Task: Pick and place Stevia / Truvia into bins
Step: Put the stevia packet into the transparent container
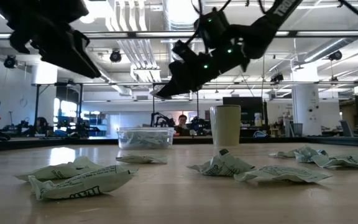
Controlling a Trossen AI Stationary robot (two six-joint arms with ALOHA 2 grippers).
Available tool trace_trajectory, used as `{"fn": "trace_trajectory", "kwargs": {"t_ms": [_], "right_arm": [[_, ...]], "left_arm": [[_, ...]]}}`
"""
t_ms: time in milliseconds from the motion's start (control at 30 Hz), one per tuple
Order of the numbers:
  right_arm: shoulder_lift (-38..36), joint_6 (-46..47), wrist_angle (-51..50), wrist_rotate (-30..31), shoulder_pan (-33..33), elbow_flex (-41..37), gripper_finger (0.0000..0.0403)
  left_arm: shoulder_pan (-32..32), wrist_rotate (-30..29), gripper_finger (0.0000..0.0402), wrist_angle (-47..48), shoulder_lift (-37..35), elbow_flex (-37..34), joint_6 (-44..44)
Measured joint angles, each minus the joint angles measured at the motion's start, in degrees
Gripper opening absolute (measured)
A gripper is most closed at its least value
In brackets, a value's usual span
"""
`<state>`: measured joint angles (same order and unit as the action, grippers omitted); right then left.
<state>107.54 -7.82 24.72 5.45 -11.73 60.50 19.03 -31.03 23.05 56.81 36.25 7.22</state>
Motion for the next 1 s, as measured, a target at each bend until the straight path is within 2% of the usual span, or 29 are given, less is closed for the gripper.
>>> {"fn": "trace_trajectory", "kwargs": {"t_ms": [167, 333, 467, 833, 1000], "right_arm": [[5.70, 3.20, -5.55, -2.99, -2.05, 7.24, 0.0009], [11.97, 3.20, -15.22, -3.17, -3.23, 15.89, 0.0009], [13.89, 3.39, -22.66, -3.07, -3.98, 20.37, 0.0009], [13.34, 5.89, -25.09, -2.89, -4.00, 20.27, 0.0011], [13.34, 4.82, -25.04, -2.91, -3.98, 19.73, 0.0043]], "left_arm": [[2.27, -0.09, 0.0121, -0.09, -1.39, 0.01, 0.04], [3.14, -0.12, 0.0121, -0.02, -1.40, 0.00, 0.15], [3.27, -0.15, 0.0121, -0.05, -1.35, 0.00, 0.15], [3.29, -0.15, 0.0121, -0.07, -1.35, 0.00, 1.34], [3.29, -0.15, 0.0121, -0.07, -1.35, 0.00, 1.40]]}}
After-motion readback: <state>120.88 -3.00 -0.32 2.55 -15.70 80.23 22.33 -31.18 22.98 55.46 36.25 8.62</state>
